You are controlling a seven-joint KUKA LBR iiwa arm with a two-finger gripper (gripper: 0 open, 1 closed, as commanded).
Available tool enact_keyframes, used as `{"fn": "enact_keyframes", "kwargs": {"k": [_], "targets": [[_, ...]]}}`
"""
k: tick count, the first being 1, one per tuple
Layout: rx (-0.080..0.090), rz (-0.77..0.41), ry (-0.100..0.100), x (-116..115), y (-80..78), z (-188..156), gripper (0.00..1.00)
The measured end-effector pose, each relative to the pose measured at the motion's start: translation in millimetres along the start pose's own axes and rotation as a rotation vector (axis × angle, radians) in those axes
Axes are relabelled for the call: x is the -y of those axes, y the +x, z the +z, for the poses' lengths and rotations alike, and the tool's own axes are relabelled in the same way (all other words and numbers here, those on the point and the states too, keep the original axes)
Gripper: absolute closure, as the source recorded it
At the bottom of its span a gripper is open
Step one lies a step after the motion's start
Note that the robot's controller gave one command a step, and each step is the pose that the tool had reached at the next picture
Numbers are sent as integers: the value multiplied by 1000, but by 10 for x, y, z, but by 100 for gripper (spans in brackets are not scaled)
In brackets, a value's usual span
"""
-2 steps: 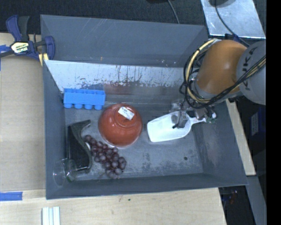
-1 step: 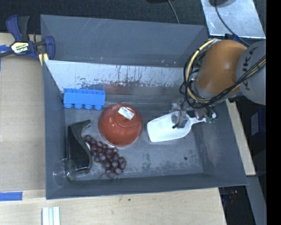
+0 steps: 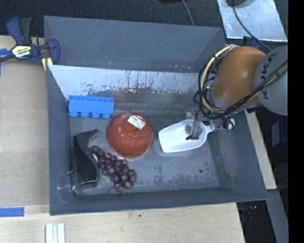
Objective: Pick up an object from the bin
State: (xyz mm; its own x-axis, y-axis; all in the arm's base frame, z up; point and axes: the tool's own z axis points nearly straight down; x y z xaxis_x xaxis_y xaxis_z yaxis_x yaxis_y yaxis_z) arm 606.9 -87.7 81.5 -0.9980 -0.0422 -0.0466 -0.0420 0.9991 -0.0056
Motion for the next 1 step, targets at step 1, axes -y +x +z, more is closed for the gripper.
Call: {"fn": "enact_keyframes", "kwargs": {"k": [1], "targets": [[3, 7, 1, -23, -45, 80, 100]]}}
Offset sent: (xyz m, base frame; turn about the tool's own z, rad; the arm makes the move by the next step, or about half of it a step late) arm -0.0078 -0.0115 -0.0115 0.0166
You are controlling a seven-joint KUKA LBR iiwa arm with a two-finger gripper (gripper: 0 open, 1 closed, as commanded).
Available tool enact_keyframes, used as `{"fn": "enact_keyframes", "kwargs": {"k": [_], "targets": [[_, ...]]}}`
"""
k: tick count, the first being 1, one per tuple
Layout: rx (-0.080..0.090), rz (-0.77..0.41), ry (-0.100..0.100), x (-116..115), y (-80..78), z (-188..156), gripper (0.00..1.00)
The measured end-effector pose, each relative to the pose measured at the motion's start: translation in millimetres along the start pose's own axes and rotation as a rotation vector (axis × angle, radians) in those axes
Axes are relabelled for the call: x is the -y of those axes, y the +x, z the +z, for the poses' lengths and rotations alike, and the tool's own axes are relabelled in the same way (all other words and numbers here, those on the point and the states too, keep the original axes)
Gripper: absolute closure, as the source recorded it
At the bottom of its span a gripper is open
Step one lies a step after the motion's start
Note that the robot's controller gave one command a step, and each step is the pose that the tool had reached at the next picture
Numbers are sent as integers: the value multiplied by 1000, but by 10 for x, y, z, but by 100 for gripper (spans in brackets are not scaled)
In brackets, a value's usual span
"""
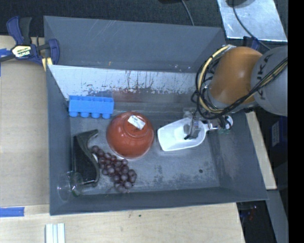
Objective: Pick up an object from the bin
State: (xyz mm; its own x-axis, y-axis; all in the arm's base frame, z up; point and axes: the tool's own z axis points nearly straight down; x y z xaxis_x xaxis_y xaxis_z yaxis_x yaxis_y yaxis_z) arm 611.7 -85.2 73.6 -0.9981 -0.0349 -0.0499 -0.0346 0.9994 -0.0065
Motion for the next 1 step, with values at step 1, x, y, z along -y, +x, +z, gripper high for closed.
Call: {"fn": "enact_keyframes", "kwargs": {"k": [1], "targets": [[10, 8, -7, 89, 85, -11, 100]]}}
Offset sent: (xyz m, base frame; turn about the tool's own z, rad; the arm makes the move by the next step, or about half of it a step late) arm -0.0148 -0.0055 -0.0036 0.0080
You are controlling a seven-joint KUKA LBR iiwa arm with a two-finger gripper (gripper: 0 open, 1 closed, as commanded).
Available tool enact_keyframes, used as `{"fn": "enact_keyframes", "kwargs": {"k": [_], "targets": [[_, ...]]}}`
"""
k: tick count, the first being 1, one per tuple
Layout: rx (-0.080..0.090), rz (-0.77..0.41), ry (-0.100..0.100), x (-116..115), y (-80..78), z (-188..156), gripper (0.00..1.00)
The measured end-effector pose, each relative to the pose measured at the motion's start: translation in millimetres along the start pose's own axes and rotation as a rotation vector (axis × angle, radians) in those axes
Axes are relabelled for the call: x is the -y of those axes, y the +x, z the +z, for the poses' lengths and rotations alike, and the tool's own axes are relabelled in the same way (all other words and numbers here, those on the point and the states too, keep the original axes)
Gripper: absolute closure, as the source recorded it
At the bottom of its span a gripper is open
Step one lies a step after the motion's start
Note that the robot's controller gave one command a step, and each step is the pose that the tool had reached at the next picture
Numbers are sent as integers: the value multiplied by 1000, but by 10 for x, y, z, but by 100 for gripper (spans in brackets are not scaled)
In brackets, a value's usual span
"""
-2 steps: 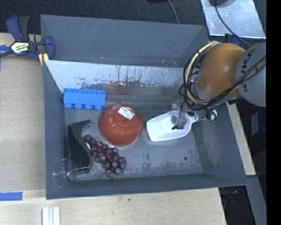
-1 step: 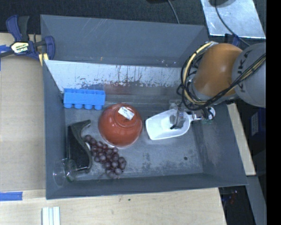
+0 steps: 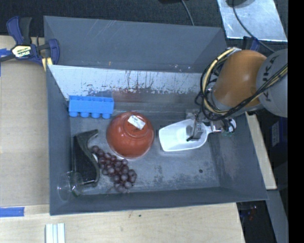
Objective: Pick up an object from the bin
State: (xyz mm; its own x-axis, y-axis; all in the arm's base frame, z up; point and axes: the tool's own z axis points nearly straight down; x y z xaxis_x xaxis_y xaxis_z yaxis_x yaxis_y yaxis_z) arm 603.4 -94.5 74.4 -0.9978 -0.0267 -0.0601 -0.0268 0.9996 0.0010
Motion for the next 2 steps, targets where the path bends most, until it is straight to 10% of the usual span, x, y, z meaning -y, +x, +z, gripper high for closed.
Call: {"fn": "enact_keyframes", "kwargs": {"k": [2], "targets": [[7, 10, -1, -21, -3, 9, 100]]}}
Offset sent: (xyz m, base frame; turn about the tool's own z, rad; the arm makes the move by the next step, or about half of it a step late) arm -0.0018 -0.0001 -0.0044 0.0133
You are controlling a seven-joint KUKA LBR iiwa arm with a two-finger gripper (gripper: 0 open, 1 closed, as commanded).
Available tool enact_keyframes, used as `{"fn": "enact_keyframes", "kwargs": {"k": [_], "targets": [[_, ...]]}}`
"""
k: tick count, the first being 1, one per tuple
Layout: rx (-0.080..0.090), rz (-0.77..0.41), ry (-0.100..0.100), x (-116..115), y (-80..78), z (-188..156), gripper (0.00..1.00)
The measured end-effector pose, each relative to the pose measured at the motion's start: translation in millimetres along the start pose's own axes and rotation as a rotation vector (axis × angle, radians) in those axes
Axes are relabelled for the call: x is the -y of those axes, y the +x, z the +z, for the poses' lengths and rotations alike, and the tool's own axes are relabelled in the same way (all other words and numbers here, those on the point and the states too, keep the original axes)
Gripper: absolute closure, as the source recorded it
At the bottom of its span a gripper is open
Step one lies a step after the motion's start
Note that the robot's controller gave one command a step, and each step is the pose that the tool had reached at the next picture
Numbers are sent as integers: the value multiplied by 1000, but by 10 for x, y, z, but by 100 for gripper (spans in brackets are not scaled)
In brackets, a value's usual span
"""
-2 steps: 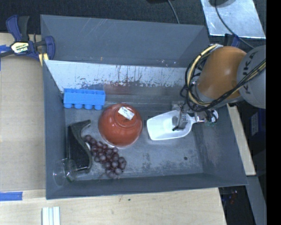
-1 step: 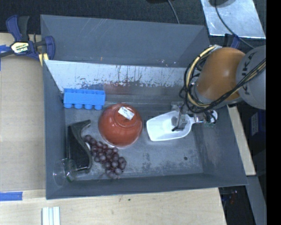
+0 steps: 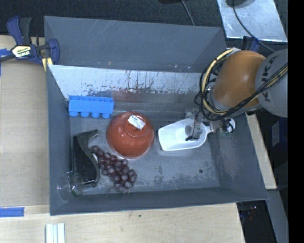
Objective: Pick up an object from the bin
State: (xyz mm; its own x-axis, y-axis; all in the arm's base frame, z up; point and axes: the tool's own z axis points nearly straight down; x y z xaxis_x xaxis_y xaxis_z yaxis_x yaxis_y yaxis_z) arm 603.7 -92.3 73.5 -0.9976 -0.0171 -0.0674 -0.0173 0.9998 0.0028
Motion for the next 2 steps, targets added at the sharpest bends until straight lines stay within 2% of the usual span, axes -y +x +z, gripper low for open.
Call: {"fn": "enact_keyframes", "kwargs": {"k": [1, 2], "targets": [[14, -1, -3, 66, 111, -23, 100], [16, -11, -1, -83, 37, 1, 100]]}}
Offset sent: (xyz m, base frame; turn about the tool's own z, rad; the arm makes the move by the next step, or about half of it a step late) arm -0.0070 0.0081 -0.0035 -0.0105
